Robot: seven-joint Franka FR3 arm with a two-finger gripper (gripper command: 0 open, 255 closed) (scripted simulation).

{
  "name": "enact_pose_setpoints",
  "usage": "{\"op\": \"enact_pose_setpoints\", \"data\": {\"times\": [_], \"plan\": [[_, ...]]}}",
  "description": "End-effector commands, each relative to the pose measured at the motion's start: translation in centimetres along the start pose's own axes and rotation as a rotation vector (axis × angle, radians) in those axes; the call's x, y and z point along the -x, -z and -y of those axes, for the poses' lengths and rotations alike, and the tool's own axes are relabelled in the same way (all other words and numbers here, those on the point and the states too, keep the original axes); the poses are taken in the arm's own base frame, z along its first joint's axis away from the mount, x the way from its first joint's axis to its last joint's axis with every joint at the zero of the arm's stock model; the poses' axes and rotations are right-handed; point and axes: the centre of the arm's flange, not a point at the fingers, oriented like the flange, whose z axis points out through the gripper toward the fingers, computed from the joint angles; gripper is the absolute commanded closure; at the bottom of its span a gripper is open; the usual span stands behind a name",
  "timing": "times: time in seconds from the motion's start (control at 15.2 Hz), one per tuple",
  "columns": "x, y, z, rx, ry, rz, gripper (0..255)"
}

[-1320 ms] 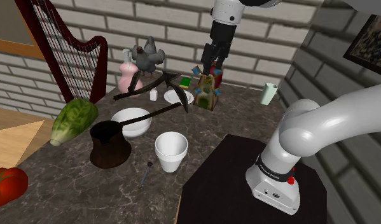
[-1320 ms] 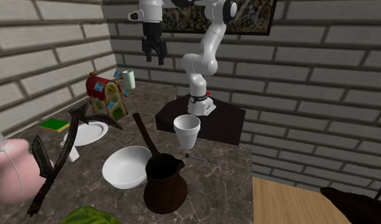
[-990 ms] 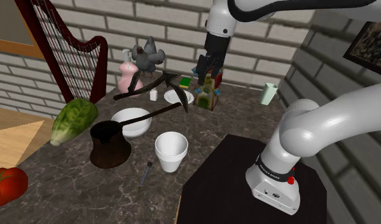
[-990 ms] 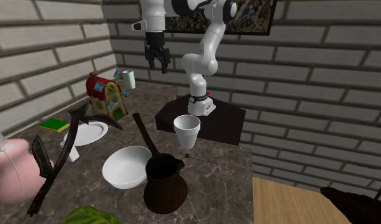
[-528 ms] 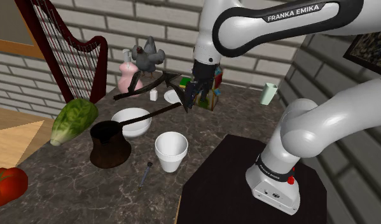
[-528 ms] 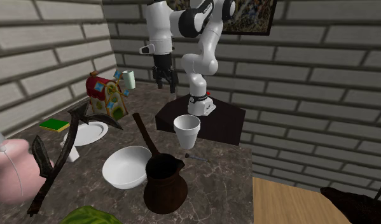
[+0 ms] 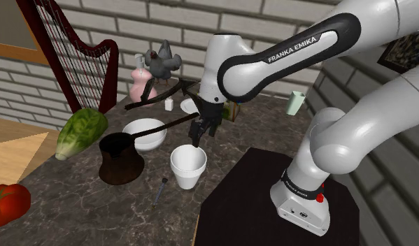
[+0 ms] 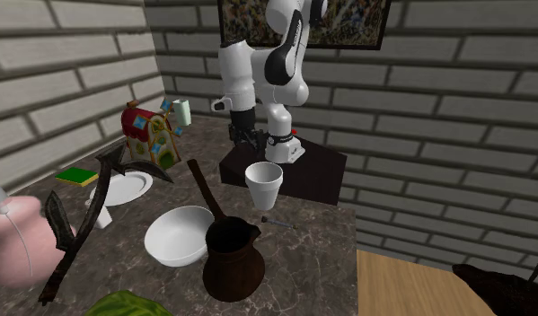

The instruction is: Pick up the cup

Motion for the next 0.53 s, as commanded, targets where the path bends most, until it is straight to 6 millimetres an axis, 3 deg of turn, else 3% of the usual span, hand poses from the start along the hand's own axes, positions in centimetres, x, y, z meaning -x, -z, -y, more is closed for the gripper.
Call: {"op": "enact_pose_setpoints", "data": {"times": [0.0,0.46], "plan": [[-0.1,-2.0,1.3,-0.012,-0.002,0.005,0],[-0.2,-5.7,0.9,-0.012,-0.002,0.005,0]]}}
